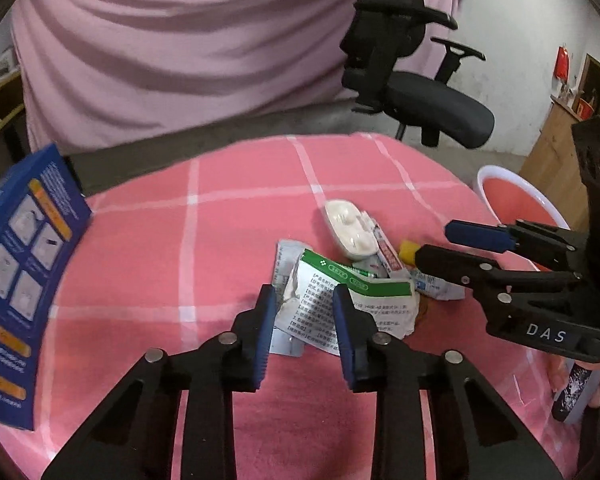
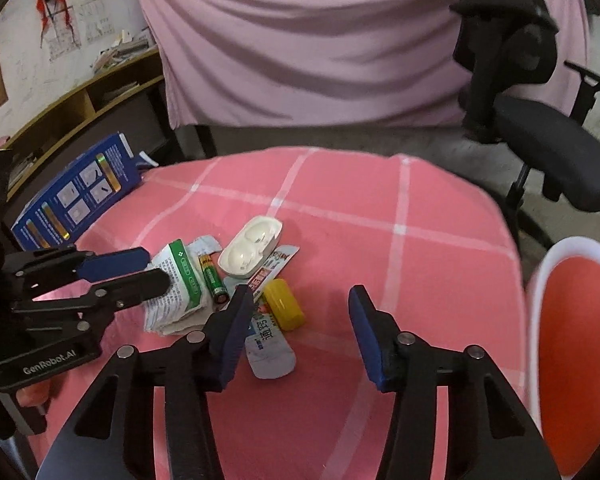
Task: Collect trash
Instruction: 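Grasp the white-green blister strip with left tool while right grasps yellow cap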
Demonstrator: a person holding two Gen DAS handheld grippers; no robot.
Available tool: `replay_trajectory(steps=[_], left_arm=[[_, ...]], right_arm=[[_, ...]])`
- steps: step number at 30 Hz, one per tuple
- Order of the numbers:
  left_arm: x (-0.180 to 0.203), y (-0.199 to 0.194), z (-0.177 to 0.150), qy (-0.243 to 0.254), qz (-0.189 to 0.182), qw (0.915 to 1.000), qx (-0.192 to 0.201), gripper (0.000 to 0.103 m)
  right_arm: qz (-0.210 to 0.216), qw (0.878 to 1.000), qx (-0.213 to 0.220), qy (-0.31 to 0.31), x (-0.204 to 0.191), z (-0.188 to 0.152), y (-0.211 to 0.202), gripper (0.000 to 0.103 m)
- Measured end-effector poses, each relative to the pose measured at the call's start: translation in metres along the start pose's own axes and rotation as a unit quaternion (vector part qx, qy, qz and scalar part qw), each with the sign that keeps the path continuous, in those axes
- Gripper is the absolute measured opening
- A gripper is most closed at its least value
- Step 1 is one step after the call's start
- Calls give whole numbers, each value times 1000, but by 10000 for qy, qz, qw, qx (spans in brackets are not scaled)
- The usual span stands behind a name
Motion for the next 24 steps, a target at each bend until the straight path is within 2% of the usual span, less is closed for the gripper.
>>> replay_trajectory(steps=[5, 9, 17, 24], left_arm=[[0, -2, -1, 1, -43, 10000, 6, 24], [5, -6, -3, 123, -12, 9999, 38, 18], [12, -6, -7, 182, -29, 9998, 70, 0], [19, -17, -6, 149, -205, 9993, 262, 0]], right_arm=[[75, 9998, -172, 79, 2, -4, 4, 34], [115, 9997, -208, 61, 1, -5, 4, 15], [65, 9999, -30, 135, 6, -4, -6, 13], [-9, 9993, 203, 323, 15, -4, -19, 13]])
Point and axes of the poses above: each gripper's, at about its wrist camera, not at the fingertips, and y roughly the way its jaws point, x to its right, z to its top, the point moved 10 cm from there along y, roughly the way its jaws point, and after that the axes turned 3 degrees about z, right-handed, at the moved point
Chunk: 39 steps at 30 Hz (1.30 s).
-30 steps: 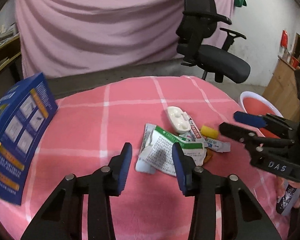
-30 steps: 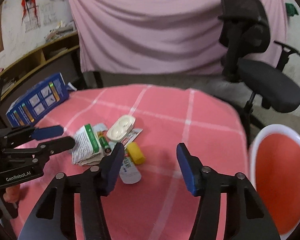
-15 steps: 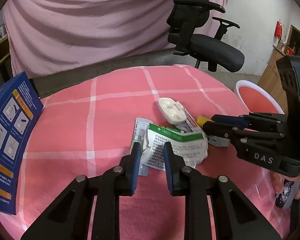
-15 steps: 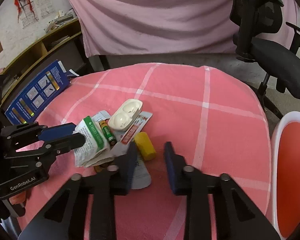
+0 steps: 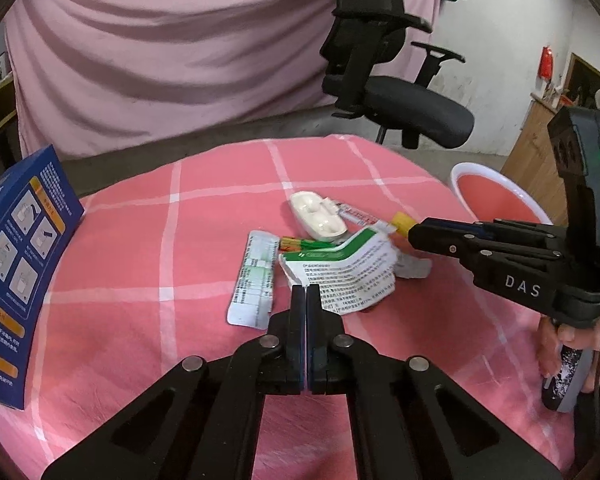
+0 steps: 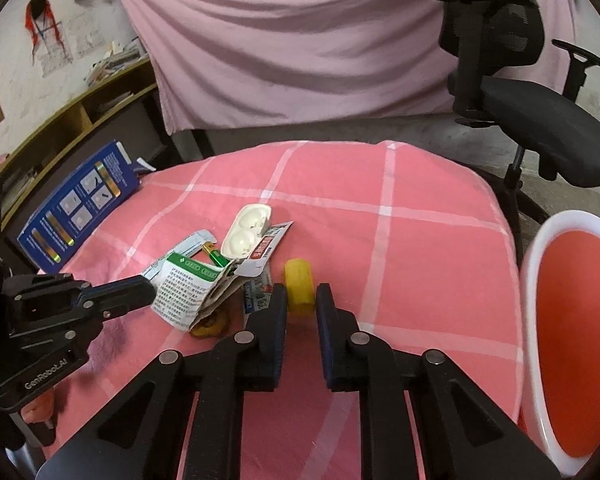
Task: Collect trash
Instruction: 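Grasp the white-green blister strip with left tool while right grasps yellow cap, then carry the strip and yellow cap over the basin and release them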
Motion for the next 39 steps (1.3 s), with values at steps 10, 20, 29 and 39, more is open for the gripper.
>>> replay_trajectory(steps=[10, 20, 29, 39], left_arm=[[-11, -7, -2, -266, 317, 9991, -11, 10], [-24, 22, 4, -209, 624, 9967, -477, 25], [-21, 20, 0, -98, 761, 9961, -439, 20], [-7, -51, 15, -1044, 563, 9879, 1003, 20]], right_arm=[[-55, 9998, 146, 120, 10, -2, -13, 13], [-42, 9998, 133, 103, 9, -3, -13, 13], [59, 9998, 207, 9, 5, -2, -17, 13], [55, 9896, 1401, -323, -12, 11, -69, 13]])
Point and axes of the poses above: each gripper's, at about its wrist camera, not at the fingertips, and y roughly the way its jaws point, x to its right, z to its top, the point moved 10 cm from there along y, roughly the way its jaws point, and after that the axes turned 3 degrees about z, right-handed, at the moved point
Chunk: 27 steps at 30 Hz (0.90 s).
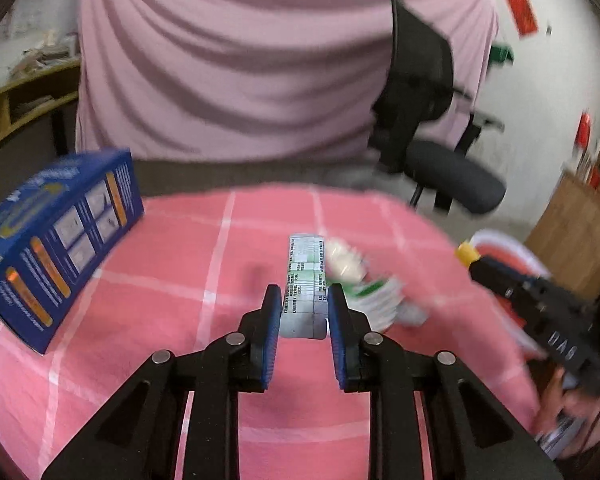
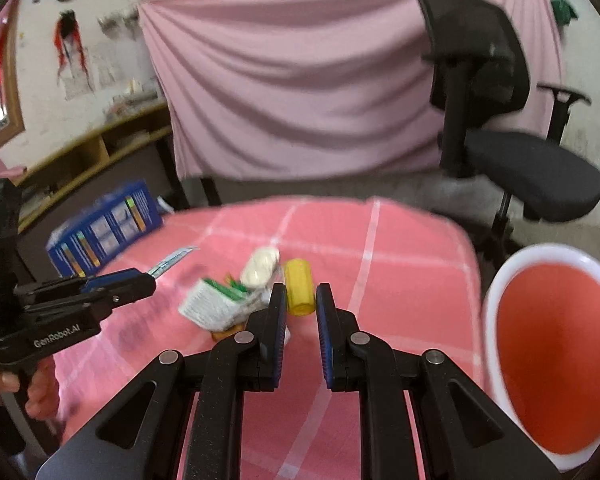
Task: Collect trash
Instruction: 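Carry the strip and yellow cap over the basin and release them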
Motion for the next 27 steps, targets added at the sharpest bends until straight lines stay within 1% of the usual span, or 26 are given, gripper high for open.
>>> replay_trajectory(steps=[1, 3, 5, 6, 8, 11, 14, 18, 20, 23, 27], left_arm=[[5, -8, 6, -24, -25, 9998, 178, 20], [17, -22, 18, 12, -104, 9988, 484, 20], [30, -32, 29, 93, -177, 9969, 757, 20], [40, -40, 36, 163, -222, 9952, 934, 20], [57, -51, 45, 306, -311, 9918, 1199, 20], [82, -63, 58, 536, -428, 9855, 1554, 20], [108, -74, 64, 770, -526, 9790, 1811, 20], [147, -80, 68, 1141, -672, 9702, 2030, 20], [165, -79, 67, 1315, -769, 9668, 2053, 20], [189, -72, 65, 1546, -898, 9626, 2036, 20], [221, -59, 62, 1747, -1091, 9602, 1888, 20]], right_arm=[[6, 9999, 149, 9, 1, 4, -5, 13], [-42, 9980, 633, -13, 3, 16, -25, 13], [-173, 9942, 1054, -97, 6, 26, -43, 13], [-225, 9925, 1194, -123, 8, 30, -50, 13], [-388, 9859, 1623, -135, 15, 39, -71, 13], [-605, 9760, 2088, -104, 27, 48, -96, 13], [-811, 9661, 2449, -58, 41, 55, -119, 13], [-949, 9586, 2681, 167, 64, 57, -140, 13], [-1034, 9554, 2751, 283, 77, 56, -149, 13], [-1207, 9506, 2832, 388, 93, 55, -163, 13], [-1421, 9480, 2782, 601, 114, 49, -172, 13]])
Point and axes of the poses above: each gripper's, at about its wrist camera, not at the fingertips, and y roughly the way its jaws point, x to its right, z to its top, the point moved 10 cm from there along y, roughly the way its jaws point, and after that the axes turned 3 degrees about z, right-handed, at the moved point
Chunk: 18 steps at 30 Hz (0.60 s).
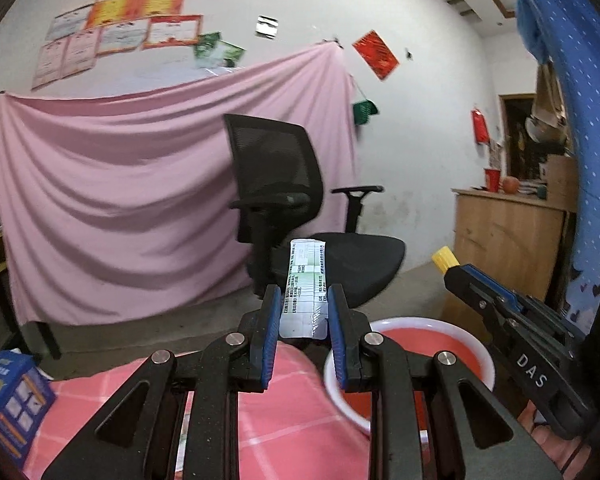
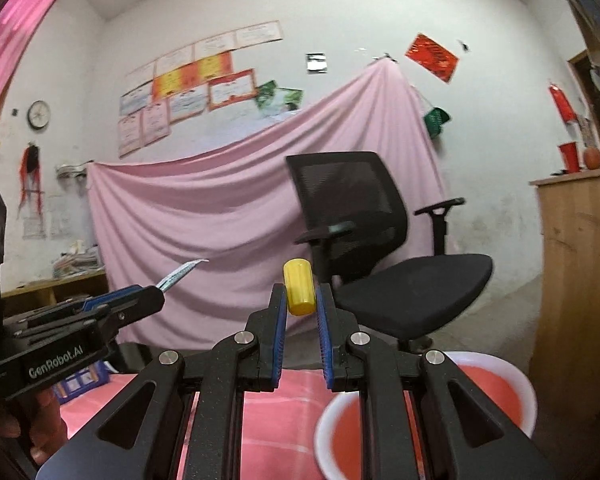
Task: Collect trash
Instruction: 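Carry the strip and yellow cap over the basin and release them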
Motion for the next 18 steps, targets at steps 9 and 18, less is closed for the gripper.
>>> replay_trajectory(steps=[9, 18], left_arm=[[41, 30, -4, 144, -308, 9992, -233, 20], [64, 58, -25, 99, -540, 9962, -676, 20]], right_arm=[[-562, 9967, -450, 363, 44, -14, 2, 13], [-914, 9893, -915, 673, 73, -35, 7, 13]])
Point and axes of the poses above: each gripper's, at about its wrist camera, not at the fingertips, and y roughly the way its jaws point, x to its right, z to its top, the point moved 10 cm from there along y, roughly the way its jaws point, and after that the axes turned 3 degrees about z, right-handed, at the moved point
